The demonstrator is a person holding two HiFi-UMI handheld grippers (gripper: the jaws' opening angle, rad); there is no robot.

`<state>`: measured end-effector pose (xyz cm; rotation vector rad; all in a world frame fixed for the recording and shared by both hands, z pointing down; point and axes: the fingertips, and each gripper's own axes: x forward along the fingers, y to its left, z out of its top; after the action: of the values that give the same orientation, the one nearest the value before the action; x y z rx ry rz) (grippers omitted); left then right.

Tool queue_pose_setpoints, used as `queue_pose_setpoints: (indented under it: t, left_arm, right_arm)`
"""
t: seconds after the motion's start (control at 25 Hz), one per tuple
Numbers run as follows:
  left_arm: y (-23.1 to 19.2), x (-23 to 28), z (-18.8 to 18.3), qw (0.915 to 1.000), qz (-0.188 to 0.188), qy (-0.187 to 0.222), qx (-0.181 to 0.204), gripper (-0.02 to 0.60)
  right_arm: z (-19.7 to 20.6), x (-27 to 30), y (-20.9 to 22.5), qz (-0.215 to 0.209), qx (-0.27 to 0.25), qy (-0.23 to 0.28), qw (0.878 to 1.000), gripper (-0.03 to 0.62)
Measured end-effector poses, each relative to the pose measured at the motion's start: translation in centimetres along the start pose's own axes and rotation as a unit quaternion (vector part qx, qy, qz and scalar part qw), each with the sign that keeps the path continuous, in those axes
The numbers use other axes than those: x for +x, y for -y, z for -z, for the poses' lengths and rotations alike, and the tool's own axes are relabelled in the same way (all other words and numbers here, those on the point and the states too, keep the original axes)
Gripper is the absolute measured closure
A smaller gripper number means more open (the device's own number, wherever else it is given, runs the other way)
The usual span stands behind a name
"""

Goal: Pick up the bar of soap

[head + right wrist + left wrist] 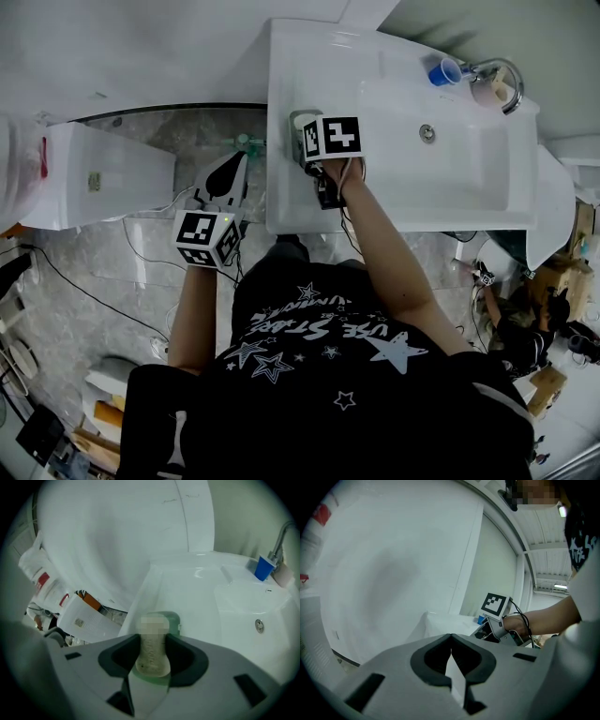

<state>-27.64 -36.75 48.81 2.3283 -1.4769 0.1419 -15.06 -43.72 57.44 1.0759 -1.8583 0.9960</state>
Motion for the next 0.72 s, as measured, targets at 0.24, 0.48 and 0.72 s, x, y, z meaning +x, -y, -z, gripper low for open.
queue_pose_setpoints:
  t: [0.24, 0.48, 0.72]
  left_arm:
    - [0.3, 0.6, -0.1, 1.0000, 0.007, 0.000, 0.002, 0.571]
    - [0.9, 1.1, -1.0, 0.9999, 0.003, 0.007, 0.008, 0.571]
    - [3.1, 1.4, -1.2, 0.9999, 0.005, 0.007, 0.014, 0.572]
  right_arm:
    - [-1.9, -2.7, -0.6, -0.058, 0.021, 0.054, 0.997, 0.413]
    - [-3.4, -5.4, -0.5, -0.133, 0.066, 0.115, 0.982, 0.413]
    - [-4.1, -9.1, 0.7, -0.170, 0.064, 0.181, 0.967, 0.413]
